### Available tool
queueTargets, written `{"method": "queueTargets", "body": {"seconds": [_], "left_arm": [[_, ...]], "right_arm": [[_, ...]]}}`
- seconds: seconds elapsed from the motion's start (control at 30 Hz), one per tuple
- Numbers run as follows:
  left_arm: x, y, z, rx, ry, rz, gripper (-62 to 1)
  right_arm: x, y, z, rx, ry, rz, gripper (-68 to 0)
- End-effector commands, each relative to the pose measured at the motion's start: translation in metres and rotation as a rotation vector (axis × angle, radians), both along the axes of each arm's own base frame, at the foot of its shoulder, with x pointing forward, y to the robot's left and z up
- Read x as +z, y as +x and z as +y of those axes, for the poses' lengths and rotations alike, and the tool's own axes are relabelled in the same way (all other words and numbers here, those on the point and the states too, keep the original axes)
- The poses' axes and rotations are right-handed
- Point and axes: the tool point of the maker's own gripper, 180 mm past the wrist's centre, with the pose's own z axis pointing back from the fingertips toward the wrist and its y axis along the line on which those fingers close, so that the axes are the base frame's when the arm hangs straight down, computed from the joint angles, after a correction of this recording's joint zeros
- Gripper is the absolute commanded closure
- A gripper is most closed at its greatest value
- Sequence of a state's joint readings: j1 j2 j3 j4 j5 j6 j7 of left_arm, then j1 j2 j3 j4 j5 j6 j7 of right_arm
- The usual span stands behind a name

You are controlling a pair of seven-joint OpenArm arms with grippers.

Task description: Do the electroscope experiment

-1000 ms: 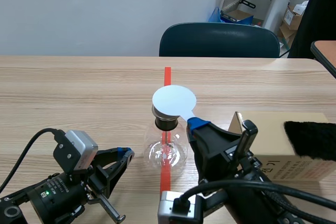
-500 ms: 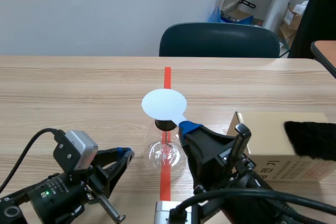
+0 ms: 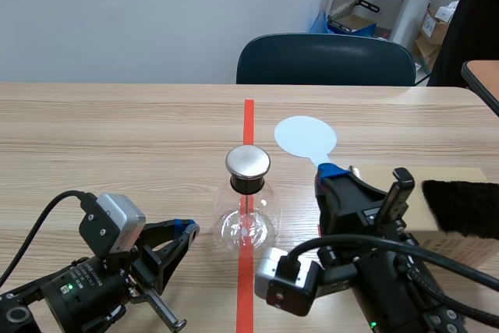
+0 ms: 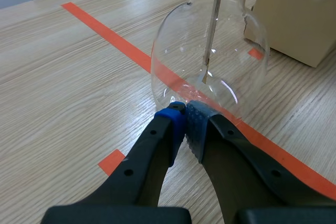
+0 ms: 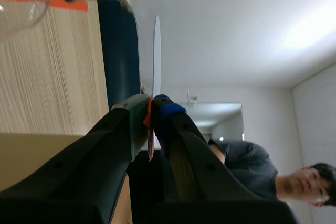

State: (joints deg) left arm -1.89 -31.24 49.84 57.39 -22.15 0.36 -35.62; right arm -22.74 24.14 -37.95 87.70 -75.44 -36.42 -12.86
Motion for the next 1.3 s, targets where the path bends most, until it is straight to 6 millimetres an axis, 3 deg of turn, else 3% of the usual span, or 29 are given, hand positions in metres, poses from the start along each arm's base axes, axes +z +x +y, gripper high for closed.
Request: {"method": "queueTargets", "body": {"seconds": [0.0, 0.23, 0.53, 1.27], "left_arm": [[0.012, 0.004, -0.007, -0.003, -0.036, -0.030, -3.1], [0.012, 0.004, -0.007, -0.003, -0.036, -0.030, -3.1], [0.012, 0.004, -0.007, -0.003, -0.036, -0.029, -3.1], [0.012, 0.004, -0.007, -0.003, -0.036, -0.029, -3.1]], "right_arm": [[0.011, 0.007, -0.006, -0.032, 0.013, -0.037, -1.0], [0.010, 0.013, -0.027, -0.154, 0.019, -0.033, -1.0], [0.010, 0.013, -0.029, -0.163, 0.019, -0.033, -1.0], [0.011, -0.019, 0.043, 0.274, 0.000, -0.046, -1.0]]}}
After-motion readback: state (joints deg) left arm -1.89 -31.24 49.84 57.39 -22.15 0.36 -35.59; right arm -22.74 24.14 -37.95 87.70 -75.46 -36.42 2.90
